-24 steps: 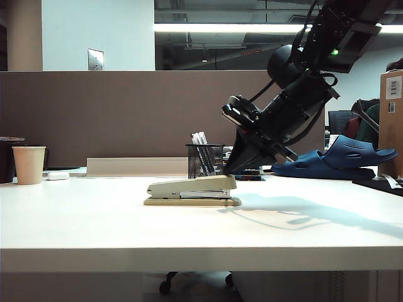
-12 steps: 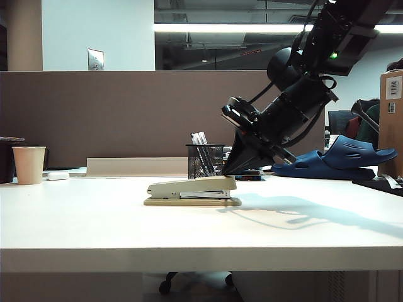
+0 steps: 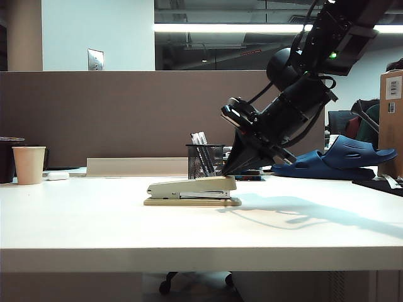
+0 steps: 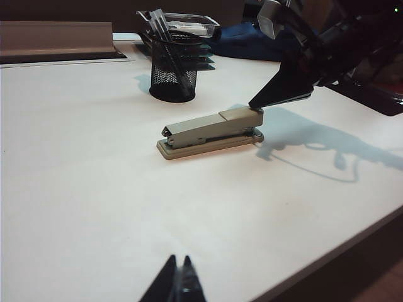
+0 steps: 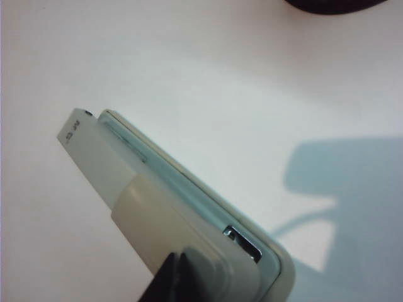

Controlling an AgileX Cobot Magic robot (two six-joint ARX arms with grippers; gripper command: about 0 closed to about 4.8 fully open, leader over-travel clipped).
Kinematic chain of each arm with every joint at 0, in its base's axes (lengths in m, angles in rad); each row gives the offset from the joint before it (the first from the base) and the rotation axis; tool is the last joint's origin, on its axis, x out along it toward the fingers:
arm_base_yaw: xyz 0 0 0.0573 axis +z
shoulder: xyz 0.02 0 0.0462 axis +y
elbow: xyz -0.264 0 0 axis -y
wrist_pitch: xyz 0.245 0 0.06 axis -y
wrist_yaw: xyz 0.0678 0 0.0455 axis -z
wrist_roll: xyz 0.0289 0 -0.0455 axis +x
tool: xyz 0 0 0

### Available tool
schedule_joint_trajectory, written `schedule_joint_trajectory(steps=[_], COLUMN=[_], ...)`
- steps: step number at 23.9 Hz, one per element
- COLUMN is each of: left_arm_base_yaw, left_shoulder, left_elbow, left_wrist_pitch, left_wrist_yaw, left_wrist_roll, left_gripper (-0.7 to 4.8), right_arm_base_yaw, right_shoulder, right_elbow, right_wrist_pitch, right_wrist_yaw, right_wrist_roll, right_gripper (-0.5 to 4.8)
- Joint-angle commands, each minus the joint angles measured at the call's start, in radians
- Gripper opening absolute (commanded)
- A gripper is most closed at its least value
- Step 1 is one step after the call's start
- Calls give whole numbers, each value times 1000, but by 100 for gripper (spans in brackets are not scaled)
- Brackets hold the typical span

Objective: Press the stapler down.

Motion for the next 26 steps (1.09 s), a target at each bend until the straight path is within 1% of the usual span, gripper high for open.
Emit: schedule_joint_trajectory(steps=[1,8,19,23,26], left_arm_base_yaw=[0,0,0,0,0], left_shoulder=[0,0,0,0,0], left_elbow=[2,2,2,2,2], left_wrist_pitch=[-1,-1,-1,-1,0], left_wrist_yaw=[-3,-3,-3,-3,-3], left_wrist_roll=[4,4,4,4,5], left_gripper=[-6,-6,-6,-6,-5], right_arm_base_yaw=[1,1,1,0,-2], right_shoulder=[14,-3,-92,-167,-228], right_elbow=[-11,-5,-5,-5,-5], right_wrist_pitch=[-69,-50,1,37,65], right_wrist_yaw=[42,39,38,39,43], right_wrist_roll=[0,0,0,-4,-36], right_gripper=[-9,-9,-9,-9,-9])
